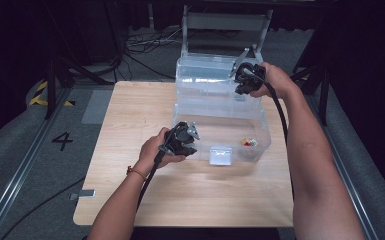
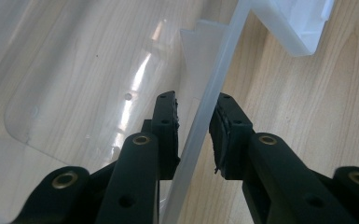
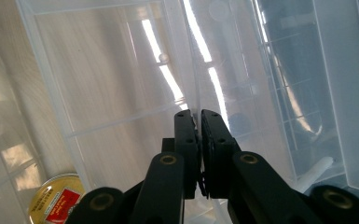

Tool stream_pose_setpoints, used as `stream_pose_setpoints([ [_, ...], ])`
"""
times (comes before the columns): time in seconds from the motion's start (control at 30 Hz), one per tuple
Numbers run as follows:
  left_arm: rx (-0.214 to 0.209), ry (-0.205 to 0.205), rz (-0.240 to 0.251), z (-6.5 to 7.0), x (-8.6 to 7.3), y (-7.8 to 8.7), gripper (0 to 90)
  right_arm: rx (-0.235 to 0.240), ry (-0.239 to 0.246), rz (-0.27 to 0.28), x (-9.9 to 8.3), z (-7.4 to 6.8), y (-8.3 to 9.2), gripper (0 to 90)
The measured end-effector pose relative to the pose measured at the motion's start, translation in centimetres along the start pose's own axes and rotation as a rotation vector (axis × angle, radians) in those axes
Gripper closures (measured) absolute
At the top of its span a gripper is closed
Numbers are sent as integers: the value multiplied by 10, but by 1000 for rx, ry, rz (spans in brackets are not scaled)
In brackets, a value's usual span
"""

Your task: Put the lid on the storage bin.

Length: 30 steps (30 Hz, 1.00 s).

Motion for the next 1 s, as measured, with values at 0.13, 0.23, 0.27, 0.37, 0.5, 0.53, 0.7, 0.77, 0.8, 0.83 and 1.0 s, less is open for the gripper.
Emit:
stream_pose_setpoints([
  [0.13, -1, 2, -1, 0, 0, 0, 730, 3, 19, 13, -2, -6, 5, 876],
  [0.23, 2, 5, -1, 0, 0, 0, 725, 9, 34, 17, -3, -13, 10, 879],
  [0.27, 2, 5, -1, 0, 0, 0, 724, 9, 48, 13, -3, -14, 12, 880],
  [0.37, 10, 1, -3, 0, 0, 0, 719, -2, 58, 12, -4, -20, 15, 880],
  [0.5, 9, -9, -4, 0, 0, 0, 719, -5, 60, 34, -7, -28, 19, 880],
  [0.53, 8, -8, -3, 0, 0, 0, 718, -2, 58, 41, -8, -29, 20, 879],
  [0.7, 9, -7, -4, 0, 0, 0, 718, -2, 61, 44, -13, -39, 25, 877],
  [0.77, 8, -9, -6, 0, 0, 0, 718, -4, 73, 46, -14, -43, 26, 876],
  [0.8, 7, -8, -8, 0, 0, 0, 718, -7, 72, 50, -14, -45, 27, 875],
  [0.83, 7, -10, -8, 0, 0, 0, 718, -12, 80, 57, -15, -46, 27, 875],
  [1.0, 46, -53, -29, 2, 1, 1, 715, -27, 85, 76, -20, -55, 29, 870],
])
Point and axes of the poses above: each handheld gripper's, and its own axes: y roughly backward along the jaws, x roughly out of its top, z roughly to its right, the point moved 7 cm from there along -y, roughly forward along the jaws, and after that the axes turned 4 degrees about -z, right-handed, at the moved point
